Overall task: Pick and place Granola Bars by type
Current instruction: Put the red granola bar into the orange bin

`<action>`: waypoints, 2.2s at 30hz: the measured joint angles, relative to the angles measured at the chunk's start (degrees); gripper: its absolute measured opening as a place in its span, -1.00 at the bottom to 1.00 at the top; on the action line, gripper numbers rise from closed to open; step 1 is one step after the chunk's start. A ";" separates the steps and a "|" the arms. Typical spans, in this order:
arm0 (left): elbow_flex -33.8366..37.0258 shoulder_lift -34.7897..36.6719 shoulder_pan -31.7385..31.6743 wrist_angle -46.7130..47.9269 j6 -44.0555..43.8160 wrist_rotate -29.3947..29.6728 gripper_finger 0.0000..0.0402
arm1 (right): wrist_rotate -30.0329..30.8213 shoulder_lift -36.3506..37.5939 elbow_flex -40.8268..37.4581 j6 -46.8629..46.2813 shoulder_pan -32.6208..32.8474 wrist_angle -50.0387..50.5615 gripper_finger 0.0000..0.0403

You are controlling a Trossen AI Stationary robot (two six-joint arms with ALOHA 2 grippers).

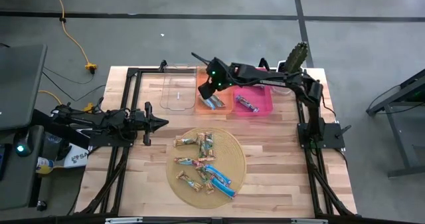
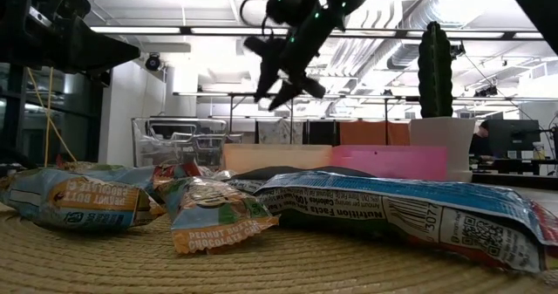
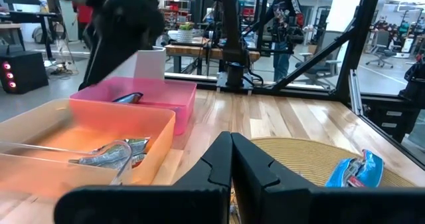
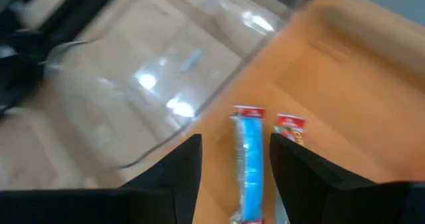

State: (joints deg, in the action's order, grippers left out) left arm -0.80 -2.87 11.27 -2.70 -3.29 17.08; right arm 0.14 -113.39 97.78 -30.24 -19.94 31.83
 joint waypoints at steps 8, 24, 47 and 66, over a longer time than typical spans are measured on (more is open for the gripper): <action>0.00 0.00 0.00 0.00 0.00 0.02 -1.00 | -8.85 6.29 0.00 3.54 2.45 0.08 -0.19; 0.00 0.00 0.00 0.00 0.00 0.04 -1.00 | -10.80 12.68 0.04 -1.67 17.53 7.39 -0.19; -0.02 0.00 0.00 0.00 0.00 0.09 -1.00 | 7.60 9.62 0.00 -22.39 42.41 20.07 -0.17; -0.01 0.00 0.00 0.01 0.00 0.02 -1.00 | 2.47 -2.88 -0.07 -36.53 50.88 20.60 0.14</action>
State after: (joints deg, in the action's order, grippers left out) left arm -0.81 -2.87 11.27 -2.69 -3.29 17.10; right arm 2.61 -116.27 97.71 -66.77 30.95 52.43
